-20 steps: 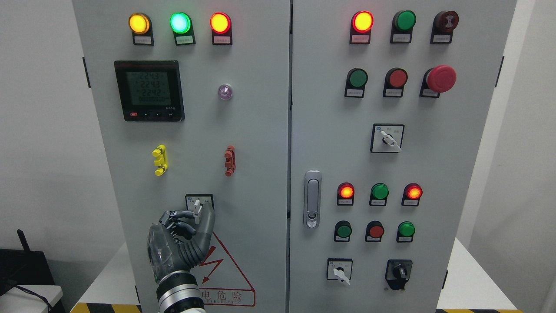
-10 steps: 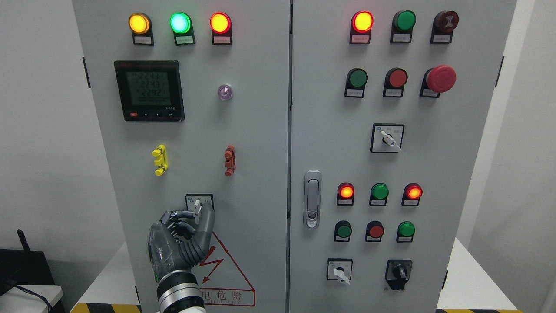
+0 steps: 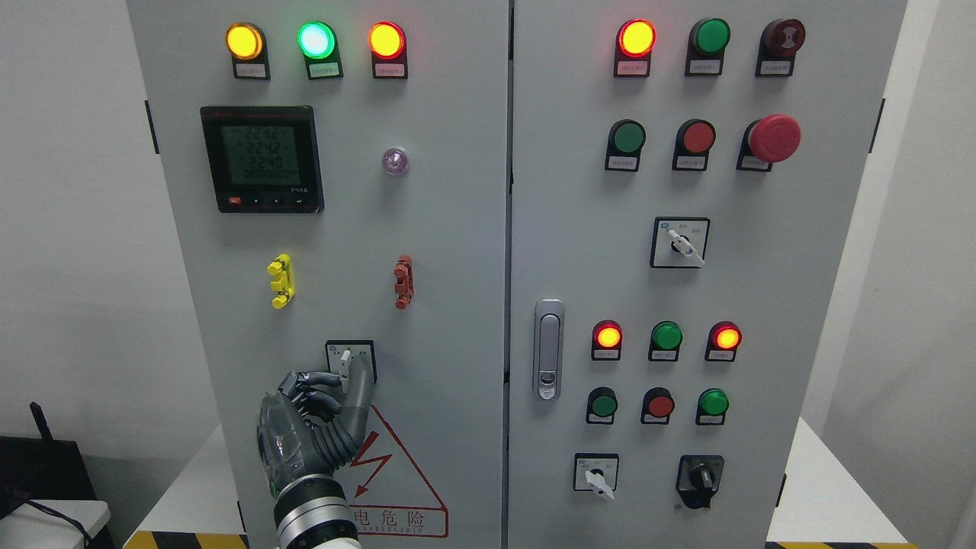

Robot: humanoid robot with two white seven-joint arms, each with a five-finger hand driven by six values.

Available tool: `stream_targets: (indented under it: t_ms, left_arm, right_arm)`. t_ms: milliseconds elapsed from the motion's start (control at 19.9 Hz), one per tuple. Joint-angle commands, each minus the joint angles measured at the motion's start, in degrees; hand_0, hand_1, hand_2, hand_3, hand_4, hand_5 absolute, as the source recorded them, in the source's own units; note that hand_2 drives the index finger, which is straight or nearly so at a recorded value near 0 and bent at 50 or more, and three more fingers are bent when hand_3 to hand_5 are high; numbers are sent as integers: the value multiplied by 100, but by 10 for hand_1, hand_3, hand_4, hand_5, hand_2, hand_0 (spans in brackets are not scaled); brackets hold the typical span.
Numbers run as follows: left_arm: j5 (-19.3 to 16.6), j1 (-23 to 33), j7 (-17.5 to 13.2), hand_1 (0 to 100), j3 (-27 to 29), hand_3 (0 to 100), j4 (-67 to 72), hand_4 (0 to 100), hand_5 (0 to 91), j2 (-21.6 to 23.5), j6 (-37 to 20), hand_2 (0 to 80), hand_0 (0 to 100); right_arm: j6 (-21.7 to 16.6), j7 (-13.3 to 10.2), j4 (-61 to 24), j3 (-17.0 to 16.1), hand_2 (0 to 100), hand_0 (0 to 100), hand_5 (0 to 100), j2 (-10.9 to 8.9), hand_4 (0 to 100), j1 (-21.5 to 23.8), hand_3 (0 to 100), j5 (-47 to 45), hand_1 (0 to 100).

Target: Turn on light switch 1

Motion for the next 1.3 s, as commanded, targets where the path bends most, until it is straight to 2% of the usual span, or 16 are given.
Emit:
stream_targets:
  t_ms: [0, 451, 802, 1253]
  left_arm:
    - [-6, -5, 10, 534, -1, 902, -10, 873, 897, 1, 3, 606, 186]
    - [3, -5, 10, 505, -1, 907, -10, 875, 897, 1, 3, 612, 210]
    - [12, -5, 1, 441, -10, 911, -10, 877, 898, 1, 3, 622, 273]
    - [12, -5, -7, 412, -10, 918, -10, 882, 898, 1, 3, 632, 332]
  right_arm:
    - [-1, -5, 4, 0, 0, 120, 0, 0, 0, 0, 0, -105, 389]
    - [-1, -5, -4, 0, 0, 120, 0, 0, 0, 0, 0, -105, 389]
    - [-1, -5, -5, 0, 0, 120, 0, 0, 0, 0, 0, -105, 389]
    - [-1, -5, 4, 0, 0, 120, 0, 0, 0, 0, 0, -105, 389]
